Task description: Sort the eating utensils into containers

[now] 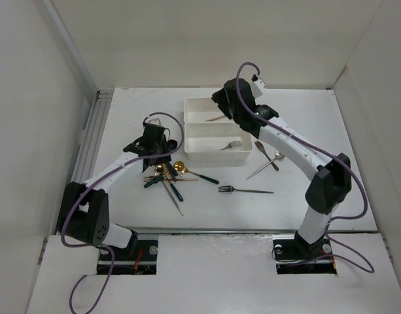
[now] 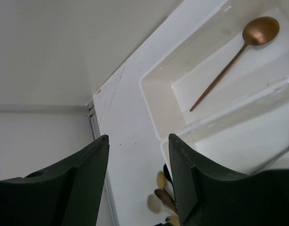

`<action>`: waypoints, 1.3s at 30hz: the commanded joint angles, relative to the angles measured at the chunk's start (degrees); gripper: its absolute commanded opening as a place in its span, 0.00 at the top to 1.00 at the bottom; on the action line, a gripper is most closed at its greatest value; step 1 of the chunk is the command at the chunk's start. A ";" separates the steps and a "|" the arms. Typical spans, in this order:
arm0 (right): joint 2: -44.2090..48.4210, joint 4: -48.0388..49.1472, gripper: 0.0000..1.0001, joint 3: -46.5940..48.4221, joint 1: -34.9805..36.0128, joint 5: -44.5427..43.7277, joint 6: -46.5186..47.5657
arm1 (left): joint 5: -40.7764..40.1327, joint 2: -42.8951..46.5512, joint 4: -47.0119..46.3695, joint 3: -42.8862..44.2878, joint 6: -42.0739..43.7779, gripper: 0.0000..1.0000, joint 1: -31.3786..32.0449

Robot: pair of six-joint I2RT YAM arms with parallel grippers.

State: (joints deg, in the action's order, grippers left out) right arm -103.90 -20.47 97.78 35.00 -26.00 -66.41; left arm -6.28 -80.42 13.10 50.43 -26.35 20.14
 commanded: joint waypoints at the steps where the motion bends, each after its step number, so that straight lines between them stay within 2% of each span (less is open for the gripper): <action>1: 5.36 0.88 0.42 -4.24 1.21 -6.42 5.94 | 0.03 -1.31 6.31 3.18 3.92 0.69 3.75; 4: 9.67 -1.67 0.42 -7.59 1.82 -10.01 5.94 | 1.26 -1.84 9.74 3.97 4.46 0.61 7.00; 5: 10.72 -2.20 0.42 -9.43 2.61 -11.25 5.94 | 1.27 -2.37 10.27 3.97 4.46 0.55 7.02; 8: 13.80 -4.49 0.43 -11.46 4.10 -14.51 5.94 | 2.76 -2.37 10.80 2.04 4.46 0.49 7.02; 13: 16.44 -7.30 0.43 -13.14 5.16 -16.18 5.33 | 6.02 -2.89 8.69 -2.35 3.24 0.48 8.15; 15: 17.14 -8.70 0.43 -13.66 5.69 -17.93 4.72 | 6.02 -2.90 8.08 -3.05 2.44 0.52 8.69; 29: 24.61 -13.98 0.43 -20.60 7.62 -23.13 1.72 | 7.43 -5.62 4.47 -10.09 -2.04 0.63 11.06; 32: 25.23 -15.03 0.43 -21.14 7.62 -23.66 1.72 | 6.73 -5.62 3.25 -10.71 -2.57 0.77 11.06; 33: 25.84 -15.04 0.43 -21.14 7.62 -24.27 1.20 | 6.72 -5.62 2.72 -10.71 -3.18 0.89 11.06; 34: 25.85 -15.73 0.43 -21.14 7.62 -24.27 1.20 | 6.03 -5.62 2.72 -10.71 -3.18 0.89 11.06; 35: 25.85 -15.74 0.43 -21.14 7.62 -24.27 1.20 | 6.02 -5.62 2.72 -10.71 -3.18 0.96 11.06; 36: 26.46 -15.74 0.43 -21.14 7.62 -24.88 1.20 | 5.41 -5.62 2.72 -10.71 -3.18 1.00 11.06; 39: 27.07 -16.27 0.43 -21.14 7.62 -25.41 0.67 | 4.88 -5.10 3.24 -10.71 -3.18 1.00 10.36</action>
State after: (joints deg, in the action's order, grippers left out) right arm -79.00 -35.94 76.75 42.41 -48.71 -64.75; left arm -0.05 -84.36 13.21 42.33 -28.99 31.03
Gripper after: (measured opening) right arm 0.575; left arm 0.111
